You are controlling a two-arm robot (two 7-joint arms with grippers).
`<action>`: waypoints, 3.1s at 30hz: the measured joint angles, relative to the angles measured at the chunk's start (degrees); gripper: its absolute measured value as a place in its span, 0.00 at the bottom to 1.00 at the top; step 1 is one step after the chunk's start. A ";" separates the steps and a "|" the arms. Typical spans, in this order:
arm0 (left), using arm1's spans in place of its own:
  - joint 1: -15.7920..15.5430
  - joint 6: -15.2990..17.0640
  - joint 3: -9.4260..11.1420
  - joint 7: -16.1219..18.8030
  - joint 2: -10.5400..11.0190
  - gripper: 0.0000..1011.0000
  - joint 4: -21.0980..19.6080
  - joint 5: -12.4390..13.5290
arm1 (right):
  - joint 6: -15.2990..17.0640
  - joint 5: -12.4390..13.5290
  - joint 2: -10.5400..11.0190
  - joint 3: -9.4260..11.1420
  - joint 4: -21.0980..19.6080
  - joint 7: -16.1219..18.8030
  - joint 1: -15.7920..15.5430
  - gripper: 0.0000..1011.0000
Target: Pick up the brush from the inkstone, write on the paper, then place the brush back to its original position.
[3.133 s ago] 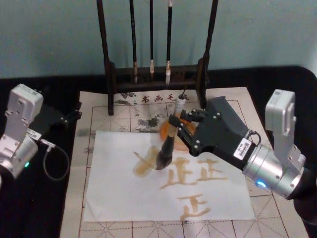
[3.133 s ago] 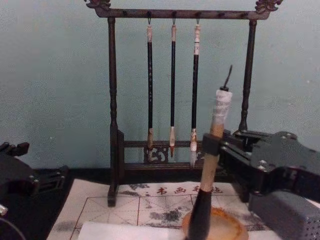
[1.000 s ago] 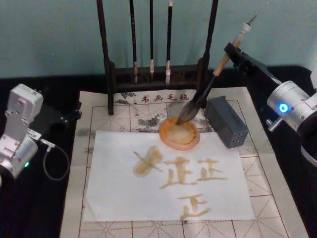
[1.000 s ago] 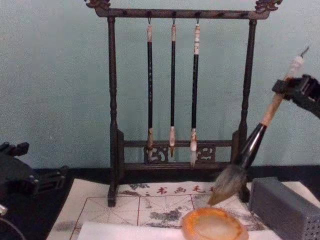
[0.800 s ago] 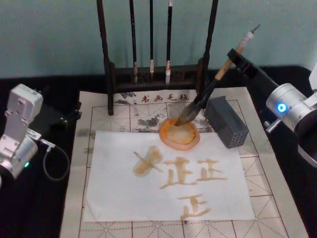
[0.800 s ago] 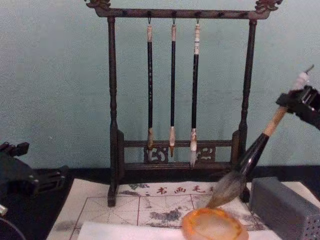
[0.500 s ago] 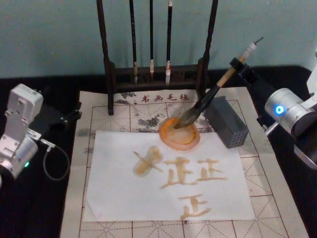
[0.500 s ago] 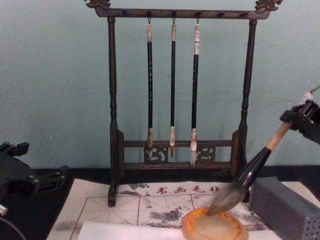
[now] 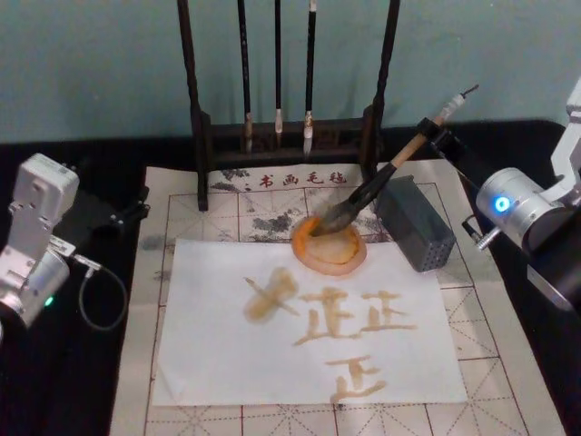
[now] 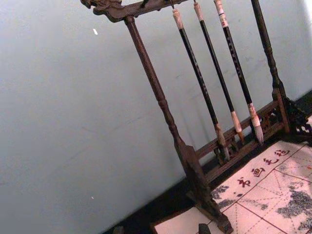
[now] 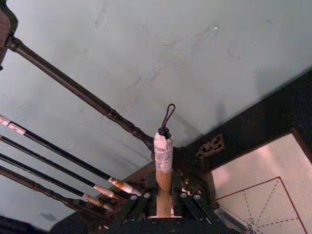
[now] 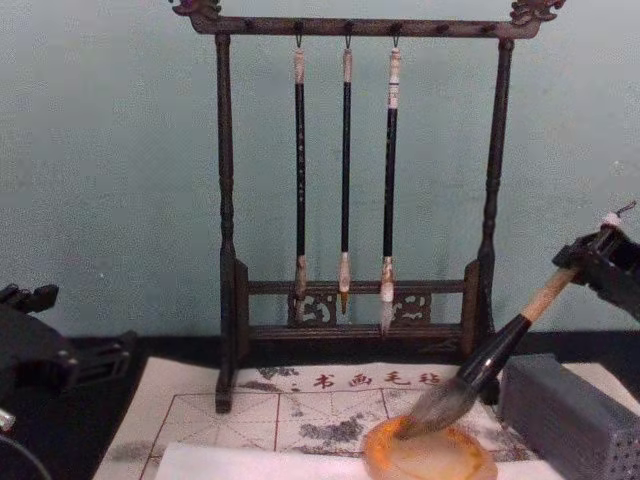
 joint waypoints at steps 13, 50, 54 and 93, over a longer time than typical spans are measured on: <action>0.00 0.00 0.00 0.00 0.00 0.99 0.00 0.00 | -0.84 1.62 0.67 -1.60 0.58 -1.20 0.37 0.20; 0.00 0.00 0.00 0.00 0.00 0.99 0.00 0.00 | -2.80 5.24 3.15 -4.97 -0.46 -4.56 -0.38 0.20; 0.00 0.00 0.00 0.00 0.00 0.99 0.00 0.00 | -2.76 5.24 3.13 -4.93 -0.46 -4.50 -0.38 0.20; 0.00 0.00 0.00 0.00 0.00 0.99 0.00 0.00 | -2.62 5.16 3.06 -4.82 -0.40 -4.23 -0.38 0.87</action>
